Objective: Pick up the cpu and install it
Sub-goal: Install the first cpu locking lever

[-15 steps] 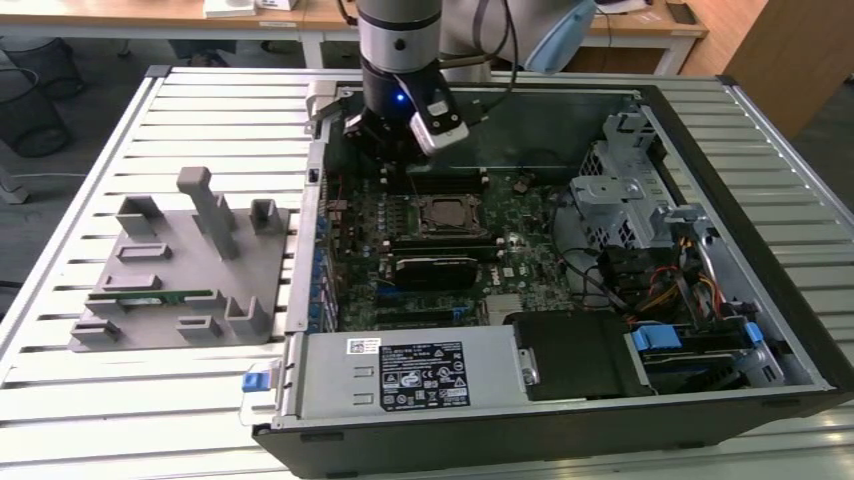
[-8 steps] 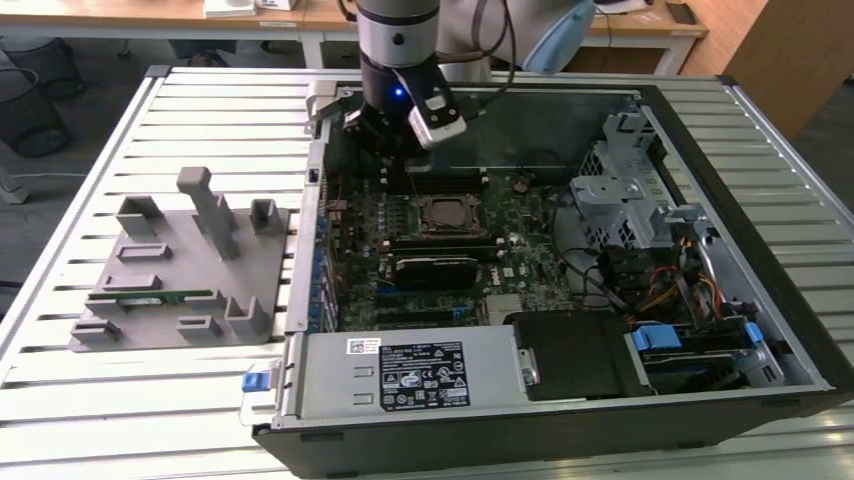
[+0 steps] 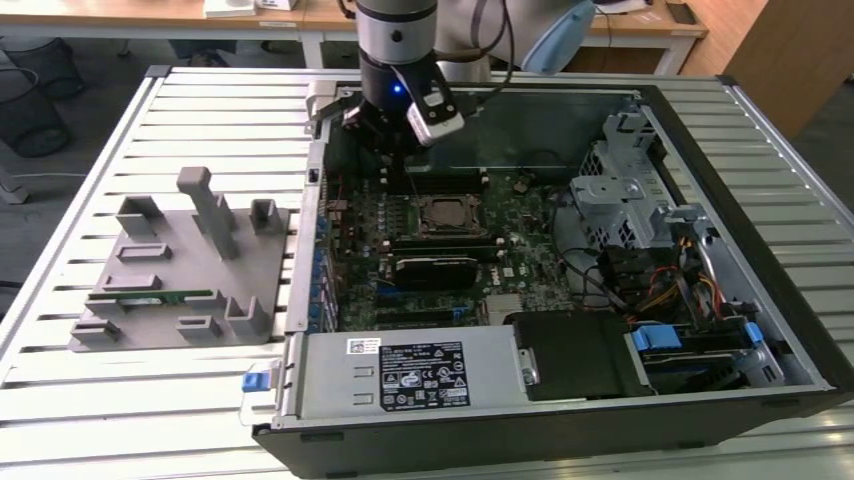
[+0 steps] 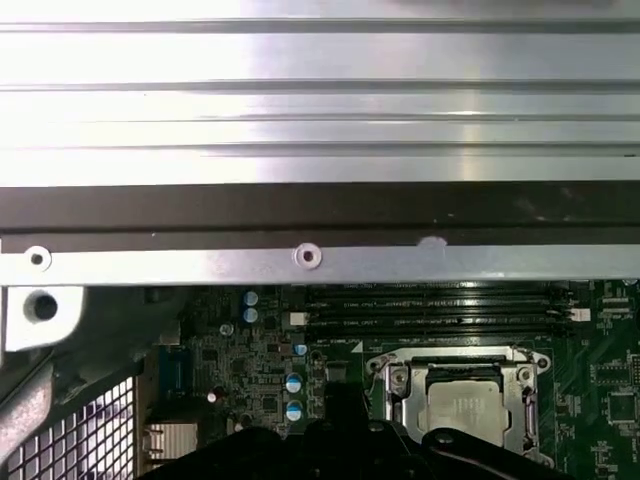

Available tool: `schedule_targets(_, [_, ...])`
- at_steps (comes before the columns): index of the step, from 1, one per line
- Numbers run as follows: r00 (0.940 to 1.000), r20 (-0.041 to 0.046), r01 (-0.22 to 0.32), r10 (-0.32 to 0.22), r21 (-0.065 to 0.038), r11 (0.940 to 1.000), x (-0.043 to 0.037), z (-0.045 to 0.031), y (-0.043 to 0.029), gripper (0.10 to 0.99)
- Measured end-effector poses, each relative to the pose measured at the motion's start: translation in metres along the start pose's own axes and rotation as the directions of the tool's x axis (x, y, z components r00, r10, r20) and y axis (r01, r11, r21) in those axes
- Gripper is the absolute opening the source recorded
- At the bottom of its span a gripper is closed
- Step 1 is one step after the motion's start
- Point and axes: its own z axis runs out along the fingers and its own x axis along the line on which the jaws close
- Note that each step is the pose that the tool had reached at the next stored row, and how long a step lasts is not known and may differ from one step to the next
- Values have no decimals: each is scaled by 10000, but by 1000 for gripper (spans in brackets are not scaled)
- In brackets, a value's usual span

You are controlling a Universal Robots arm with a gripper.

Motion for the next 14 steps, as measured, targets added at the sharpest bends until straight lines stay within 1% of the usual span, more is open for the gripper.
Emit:
schedule_targets(6, [10000, -3, 31, -31, 1, 10000, 3, 2, 35, 106])
schedule_targets(10, [10000, -4, 61, -61, 0, 10000, -4, 2, 42, 106])
schedule_targets(12, [10000, -5, 72, -72, -1, 10000, -26, 3, 48, 106])
schedule_targets(14, [10000, -5, 77, -77, 0, 10000, -66, 3, 52, 106])
